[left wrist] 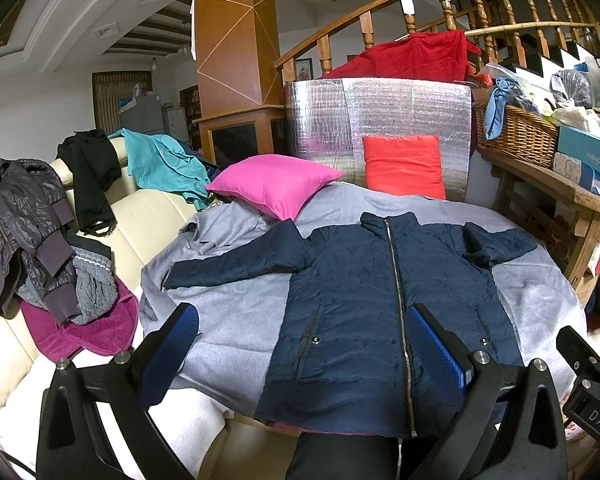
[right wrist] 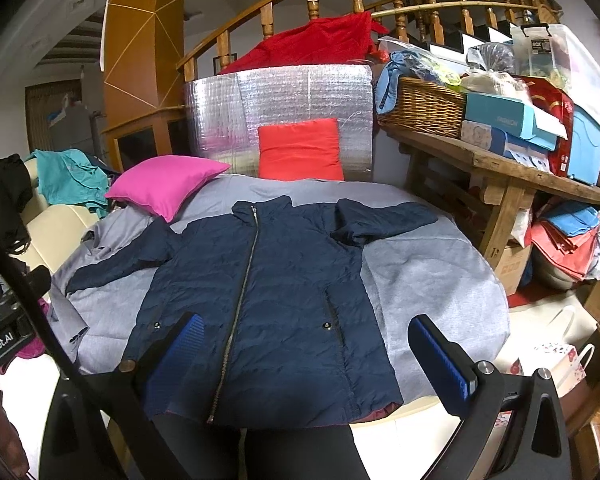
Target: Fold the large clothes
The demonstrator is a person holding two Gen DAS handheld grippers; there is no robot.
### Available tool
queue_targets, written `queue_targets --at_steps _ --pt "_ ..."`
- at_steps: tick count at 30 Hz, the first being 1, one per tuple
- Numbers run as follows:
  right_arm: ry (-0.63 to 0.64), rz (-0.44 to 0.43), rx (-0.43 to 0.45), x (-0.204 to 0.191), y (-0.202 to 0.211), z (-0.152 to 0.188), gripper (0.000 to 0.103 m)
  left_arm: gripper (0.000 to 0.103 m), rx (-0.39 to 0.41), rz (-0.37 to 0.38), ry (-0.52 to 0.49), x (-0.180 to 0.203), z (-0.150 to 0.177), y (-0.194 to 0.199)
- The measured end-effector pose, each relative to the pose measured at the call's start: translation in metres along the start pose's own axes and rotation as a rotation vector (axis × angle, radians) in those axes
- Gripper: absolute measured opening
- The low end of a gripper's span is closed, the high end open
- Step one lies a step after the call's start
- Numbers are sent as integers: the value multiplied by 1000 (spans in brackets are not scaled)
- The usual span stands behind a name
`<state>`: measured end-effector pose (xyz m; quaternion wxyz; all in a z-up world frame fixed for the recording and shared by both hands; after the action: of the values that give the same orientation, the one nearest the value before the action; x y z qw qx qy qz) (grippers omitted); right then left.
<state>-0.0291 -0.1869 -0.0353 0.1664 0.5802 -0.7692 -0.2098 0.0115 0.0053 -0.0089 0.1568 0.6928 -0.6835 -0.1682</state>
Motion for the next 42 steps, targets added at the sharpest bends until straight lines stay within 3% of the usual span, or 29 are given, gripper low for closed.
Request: queue_targets --at_steps 42 --pt "-2 -20 -28 -1 -10 -2 103 102 -11 2 -3 -4 1 -8"
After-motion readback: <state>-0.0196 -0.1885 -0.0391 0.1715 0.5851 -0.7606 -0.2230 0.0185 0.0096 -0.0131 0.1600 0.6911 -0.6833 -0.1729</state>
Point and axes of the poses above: each gripper's, at about its wrist camera, not at the fingertips, and y roughly against the way its jaws point, x to its right, z to its underside, the point moved 1 cm from there along -y, roughly the way its jaws point, and after that the axes turned 4 degrees about y, right-handed, at the moved point
